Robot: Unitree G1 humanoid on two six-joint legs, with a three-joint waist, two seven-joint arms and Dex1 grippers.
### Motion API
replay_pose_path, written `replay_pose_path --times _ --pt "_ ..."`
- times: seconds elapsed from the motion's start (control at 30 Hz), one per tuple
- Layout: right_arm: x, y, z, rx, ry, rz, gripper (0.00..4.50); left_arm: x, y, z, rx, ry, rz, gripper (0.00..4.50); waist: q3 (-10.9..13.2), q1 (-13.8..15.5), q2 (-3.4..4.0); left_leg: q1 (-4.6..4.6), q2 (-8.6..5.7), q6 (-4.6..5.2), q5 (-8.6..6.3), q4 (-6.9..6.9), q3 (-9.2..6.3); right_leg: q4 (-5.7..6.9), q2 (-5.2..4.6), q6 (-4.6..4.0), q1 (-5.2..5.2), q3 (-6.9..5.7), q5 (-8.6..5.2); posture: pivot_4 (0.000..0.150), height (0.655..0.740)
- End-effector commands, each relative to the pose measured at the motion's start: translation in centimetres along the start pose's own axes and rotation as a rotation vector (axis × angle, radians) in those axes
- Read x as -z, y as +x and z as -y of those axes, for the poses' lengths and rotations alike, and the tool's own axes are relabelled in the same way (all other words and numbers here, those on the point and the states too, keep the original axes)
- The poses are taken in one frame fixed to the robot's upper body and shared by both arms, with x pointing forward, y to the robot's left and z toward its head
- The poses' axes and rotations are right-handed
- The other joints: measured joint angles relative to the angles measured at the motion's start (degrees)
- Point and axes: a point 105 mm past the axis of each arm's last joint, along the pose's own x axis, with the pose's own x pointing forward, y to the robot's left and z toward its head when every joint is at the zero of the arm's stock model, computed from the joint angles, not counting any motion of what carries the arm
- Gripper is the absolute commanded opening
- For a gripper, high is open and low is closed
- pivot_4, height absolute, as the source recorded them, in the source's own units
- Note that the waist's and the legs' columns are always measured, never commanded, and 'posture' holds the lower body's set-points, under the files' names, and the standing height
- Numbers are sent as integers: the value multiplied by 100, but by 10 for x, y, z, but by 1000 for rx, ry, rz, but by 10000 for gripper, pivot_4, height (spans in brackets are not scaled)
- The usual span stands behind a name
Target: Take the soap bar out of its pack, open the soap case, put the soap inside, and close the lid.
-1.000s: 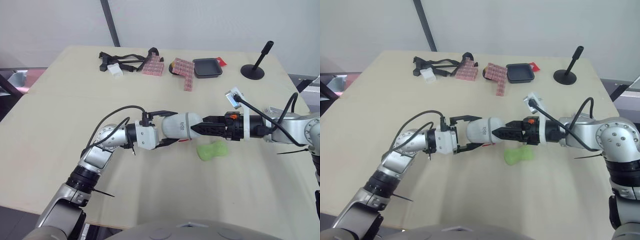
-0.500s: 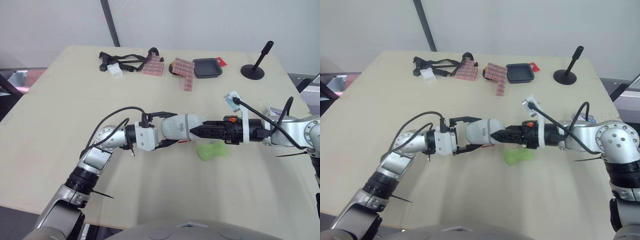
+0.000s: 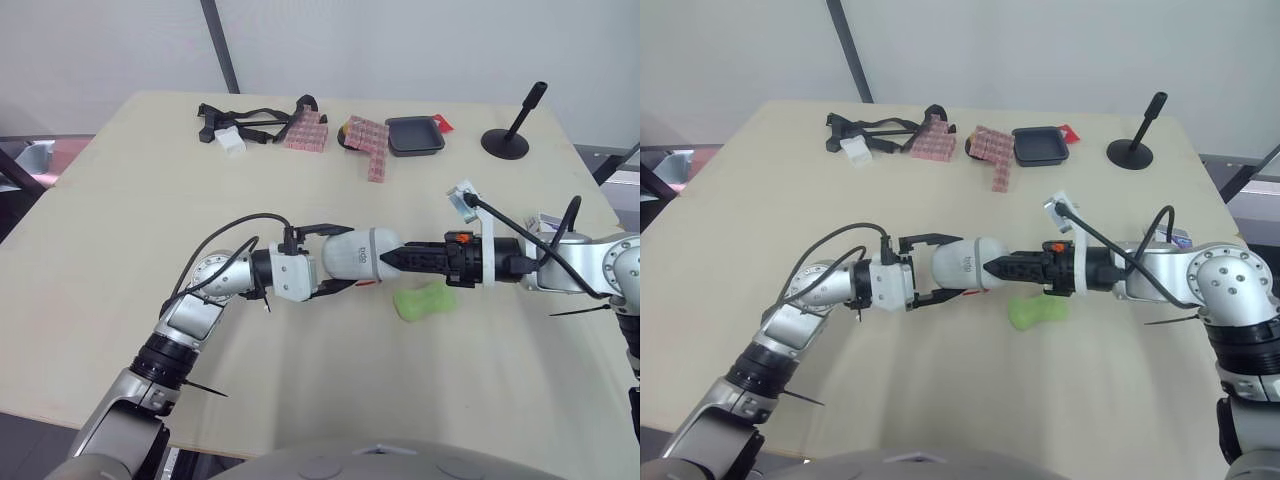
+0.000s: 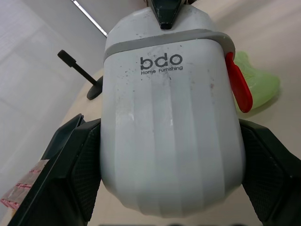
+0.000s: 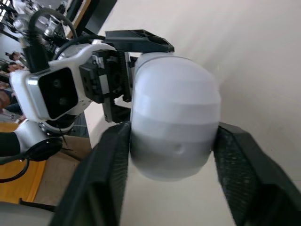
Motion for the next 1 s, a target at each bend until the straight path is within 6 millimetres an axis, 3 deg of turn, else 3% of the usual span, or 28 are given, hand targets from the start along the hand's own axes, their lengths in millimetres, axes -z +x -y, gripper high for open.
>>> replay_pose_path --times 0.03,1.0 --pt "-3 1 -6 -26 -18 7 20374 -11 4 -4 -8 31 40 34711 0 1 0 -1 0 0 0 0 0 0 0 0 0 0 0 1500 7400" --pt "5 -6 -13 -163 30 28 20374 -9 1 -7 -32 15 31 34711 0 -1 0 -3 1 0 0 0 -1 -1 0 0 0 -1 0 1500 7400"
